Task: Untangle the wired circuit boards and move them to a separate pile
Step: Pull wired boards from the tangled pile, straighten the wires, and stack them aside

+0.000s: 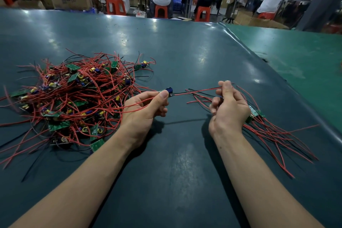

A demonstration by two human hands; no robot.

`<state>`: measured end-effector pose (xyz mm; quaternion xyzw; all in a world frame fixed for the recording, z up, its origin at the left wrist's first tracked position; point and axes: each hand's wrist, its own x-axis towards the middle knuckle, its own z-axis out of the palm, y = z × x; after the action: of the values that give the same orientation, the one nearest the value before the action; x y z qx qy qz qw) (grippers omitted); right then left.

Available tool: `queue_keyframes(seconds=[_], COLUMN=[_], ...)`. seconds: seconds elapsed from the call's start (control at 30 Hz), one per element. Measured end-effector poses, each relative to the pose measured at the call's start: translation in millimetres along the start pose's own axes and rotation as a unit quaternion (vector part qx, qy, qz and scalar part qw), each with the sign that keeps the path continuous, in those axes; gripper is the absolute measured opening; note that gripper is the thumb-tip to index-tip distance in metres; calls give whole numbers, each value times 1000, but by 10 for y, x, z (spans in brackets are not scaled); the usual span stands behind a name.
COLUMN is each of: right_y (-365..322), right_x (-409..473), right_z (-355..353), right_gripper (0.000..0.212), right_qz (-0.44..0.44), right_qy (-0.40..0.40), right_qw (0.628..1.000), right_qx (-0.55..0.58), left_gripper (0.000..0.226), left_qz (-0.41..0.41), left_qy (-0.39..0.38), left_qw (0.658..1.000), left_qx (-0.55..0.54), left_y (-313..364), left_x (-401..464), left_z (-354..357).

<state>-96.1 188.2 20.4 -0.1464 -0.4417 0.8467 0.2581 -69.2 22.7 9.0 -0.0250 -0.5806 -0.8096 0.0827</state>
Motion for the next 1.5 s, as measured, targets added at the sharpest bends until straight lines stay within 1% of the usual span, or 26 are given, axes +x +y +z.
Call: queue_keyframes(seconds=[0.07,0.13,0.17,0.2,0.23,0.27,0.3,0.37,0.4,0.47,0.53,0.6,0.63,0.7,0.73,0.77,0.83,0.9,1.0,1.07,1.17,1.23,1.3,1.37,1.43,1.5], right_y=[-10,-77,-97,-97,-75,-30,26,151,198,251,271,282,279,252,233,215,181,157,141,136,139,115,34,-64,-105,-102], right_x=[39,134,174,182,148,75,-29,-224,-275,-326,-332,-339,-347,-355,-344,-324,-288,-264,-246,-229,-235,-212,-106,31,97,96], right_z=[-15,-61,-82,-91,-79,-56,-25,25,35,37,20,23,33,66,75,78,77,77,72,61,74,98,85,30,-7,-6], right_gripper=[24,27,26,24,19,13,6,11,16,26,33,39,38,25,17,9,3,3,6,6,3,8,15,20,20,22], right_qz=[-25,-51,-75,-113,-164,-225,-285,-366,-380,-368,-329,-281,-251,-174,-146,-125,-74,-15,47,60,41,36,42,42,29,17], right_qy=[39,98,116,115,92,45,-27,-187,-255,-359,-410,-414,-402,-375,-361,-346,-324,-318,-334,-333,-313,-270,-200,-135,-105,-87], right_qw=[999,994,990,986,977,958,927,855,825,786,775,793,815,868,887,900,919,928,924,925,934,951,975,989,994,996], right_qx=[-9,9,3,-33,-97,-174,-241,-317,-331,-343,-350,-347,-333,-275,-249,-232,-213,-191,-180,-173,-167,-145,-89,-35,-21,-7], left_gripper=[18,11,11,13,15,18,21,28,31,30,24,23,19,8,2,9,27,24,17,17,15,13,12,12,12,12], left_qz=[15,21,24,29,39,52,68,96,107,117,126,146,159,180,184,181,184,196,171,158,154,150,143,146,158,162], left_qy=[4,45,71,88,93,91,86,82,83,88,74,47,41,37,32,28,10,-6,-17,-30,-26,-21,-27,-42,-56,-58], left_qw=[1000,999,997,995,994,993,992,991,990,989,988,983,979,967,964,964,964,959,967,970,970,971,971,967,958,957], left_qx=[19,5,5,20,45,61,67,53,43,34,58,97,125,179,192,193,190,206,189,180,185,184,188,204,231,233], left_y=[-5,-17,-25,-28,-37,-40,-42,-33,-19,19,56,62,53,31,23,23,23,35,34,27,29,21,18,13,4,-3], left_x=[0,35,53,64,67,59,48,28,16,-1,-30,-61,-64,-62,-67,-79,-95,-97,-92,-94,-99,-90,-96,-116,-133,-135], left_z=[-1,-12,-26,-38,-47,-45,-45,-51,-49,-46,-34,-11,-9,-3,4,15,24,30,20,15,21,14,12,16,21,12])
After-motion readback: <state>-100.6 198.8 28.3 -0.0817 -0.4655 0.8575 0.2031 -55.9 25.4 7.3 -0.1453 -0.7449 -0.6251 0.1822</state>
